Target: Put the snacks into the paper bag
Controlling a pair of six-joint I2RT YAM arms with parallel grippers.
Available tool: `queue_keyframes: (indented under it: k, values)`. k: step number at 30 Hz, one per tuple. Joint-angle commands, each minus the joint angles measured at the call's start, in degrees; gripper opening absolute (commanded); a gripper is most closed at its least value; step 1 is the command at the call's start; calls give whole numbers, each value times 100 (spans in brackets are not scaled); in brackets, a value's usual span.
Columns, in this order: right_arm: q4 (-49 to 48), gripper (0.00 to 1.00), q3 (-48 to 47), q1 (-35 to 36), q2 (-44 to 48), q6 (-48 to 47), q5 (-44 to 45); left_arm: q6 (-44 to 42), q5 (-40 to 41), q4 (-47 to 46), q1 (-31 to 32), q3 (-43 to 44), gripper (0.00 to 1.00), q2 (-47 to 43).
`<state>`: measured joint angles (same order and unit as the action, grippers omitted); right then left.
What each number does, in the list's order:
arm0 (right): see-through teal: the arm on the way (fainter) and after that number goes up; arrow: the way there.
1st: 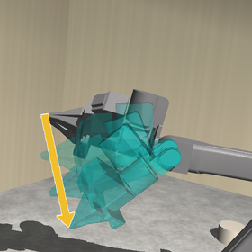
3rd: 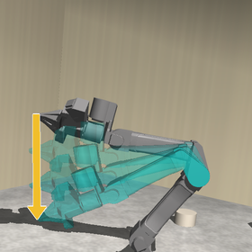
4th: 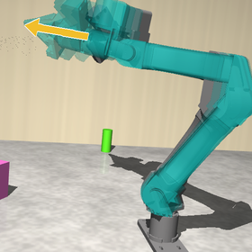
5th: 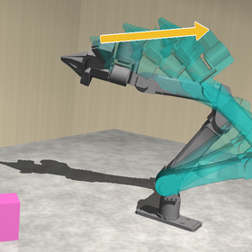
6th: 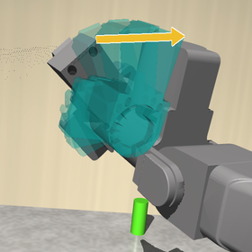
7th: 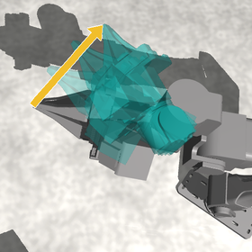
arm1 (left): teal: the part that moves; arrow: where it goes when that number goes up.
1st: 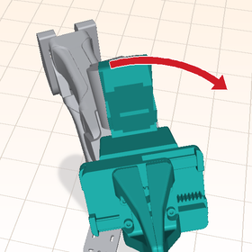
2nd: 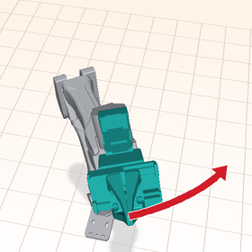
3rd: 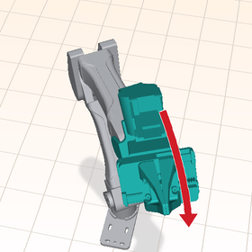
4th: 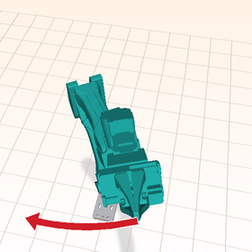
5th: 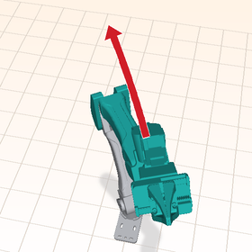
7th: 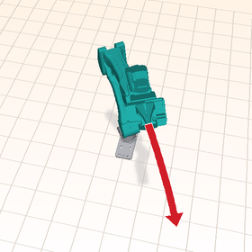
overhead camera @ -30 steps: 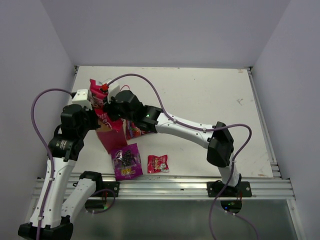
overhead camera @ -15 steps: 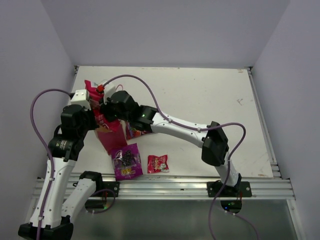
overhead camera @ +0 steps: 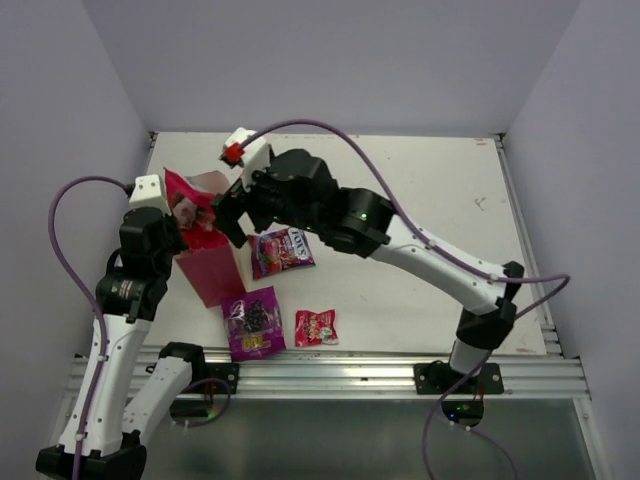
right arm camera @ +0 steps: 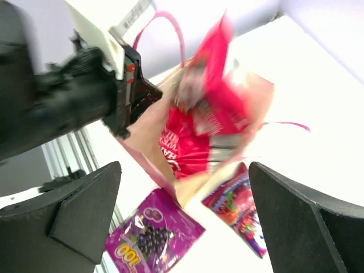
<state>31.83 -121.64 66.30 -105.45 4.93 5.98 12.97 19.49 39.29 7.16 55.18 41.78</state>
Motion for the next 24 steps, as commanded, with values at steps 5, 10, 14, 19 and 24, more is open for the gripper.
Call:
queue_keyframes:
  k: [5,10,14,19,24]
  values:
    - [123,99,2770,-30,1737,-194,203,425,583,-352,-13,-51,0,76]
    - [-414,98,4174,-30,1625,148,-710,514,424,-220,-13,-77,0,23]
    - [-836,92,4465,-30,1019,298,-1467,469,433,-36,-13,19,0,6]
    - [-1170,90,4597,-30,386,395,-2030,434,425,123,-13,168,0,-73]
    - [-1373,88,4685,-21,165,535,-2417,382,346,220,-13,239,0,-117]
